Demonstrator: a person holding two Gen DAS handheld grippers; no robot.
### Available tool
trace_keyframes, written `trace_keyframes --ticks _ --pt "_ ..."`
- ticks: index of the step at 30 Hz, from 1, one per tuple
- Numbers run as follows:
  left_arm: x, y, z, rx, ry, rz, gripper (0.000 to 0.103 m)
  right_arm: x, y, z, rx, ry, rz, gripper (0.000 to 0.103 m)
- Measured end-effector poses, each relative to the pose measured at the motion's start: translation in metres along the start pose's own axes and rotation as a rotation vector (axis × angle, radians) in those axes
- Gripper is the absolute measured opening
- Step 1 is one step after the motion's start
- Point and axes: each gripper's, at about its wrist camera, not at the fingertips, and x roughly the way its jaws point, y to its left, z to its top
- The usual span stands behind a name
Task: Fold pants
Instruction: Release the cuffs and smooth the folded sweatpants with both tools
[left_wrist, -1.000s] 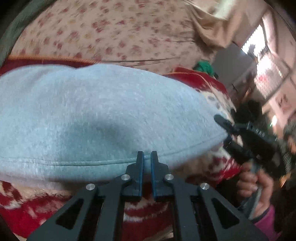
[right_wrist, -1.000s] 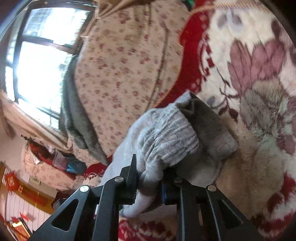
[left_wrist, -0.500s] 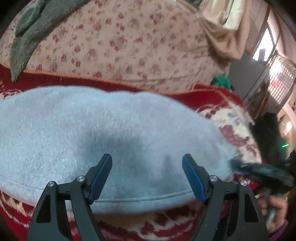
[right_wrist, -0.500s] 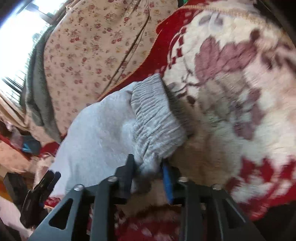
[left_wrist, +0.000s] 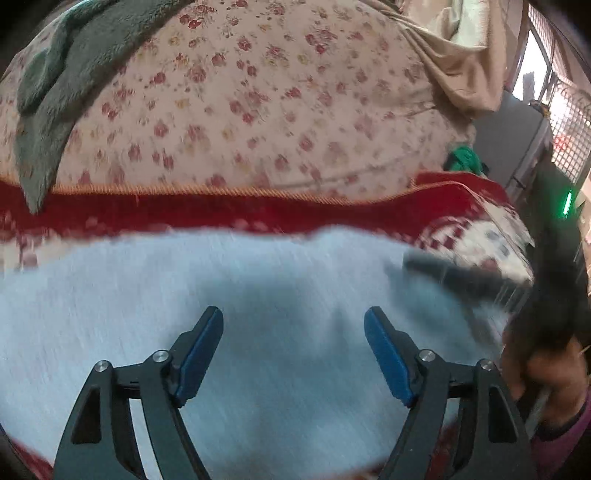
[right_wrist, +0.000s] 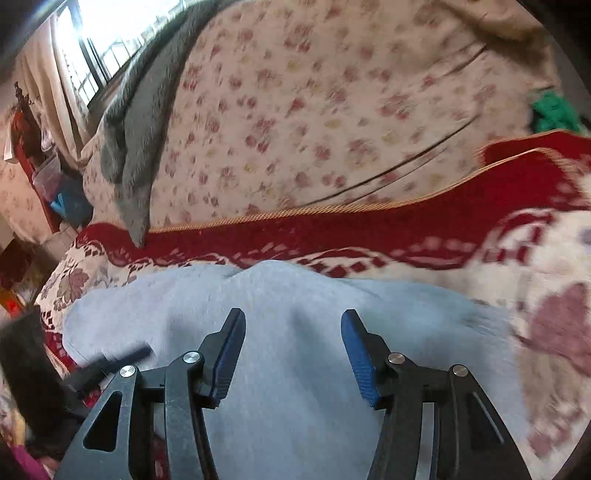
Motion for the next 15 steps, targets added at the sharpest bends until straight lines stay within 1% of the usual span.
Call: trace_keyframes --ticks 1,2,3,4,6,8,11,12,15 --pt "0.009 0.007 0.014 0.003 -0.001 0.005 0.079 0.016 -0.005 -0.003 0.014 0.034 -0.034 0.058" --pt "0.017 0.011 0.024 0.006 0.003 0.011 0.079 0.029 -0.013 -0.008 0.033 0.075 -0.056 0.056" --pt "0.029 0.015 0.034 0.008 0.024 0.015 0.079 0.039 -0.021 -0.015 0.057 0.116 -0.076 0.056" --pt "0.041 0.018 0.042 0.007 0.054 0.005 0.079 0.046 -0.029 -0.024 0.079 0.134 -0.079 0.055" --pt "0.057 0.020 0.052 0.017 0.083 -0.032 0.079 0.039 -0.035 -0.036 0.073 0.074 -0.051 0.053" --pt "0.072 0.015 0.056 0.054 0.108 -0.057 0.079 0.038 -0.034 -0.038 0.049 0.070 -0.058 0.053" --pt "0.088 0.003 0.053 0.120 0.135 -0.103 0.079 0.042 -0.033 -0.038 0.041 0.075 -0.064 0.055" --pt "0.094 0.000 0.050 0.140 0.147 -0.098 0.079 0.043 -0.034 -0.038 0.040 0.076 -0.066 0.055" --pt "0.115 -0.008 0.041 0.199 0.177 0.005 0.080 0.044 -0.032 -0.039 0.036 0.077 -0.069 0.057"
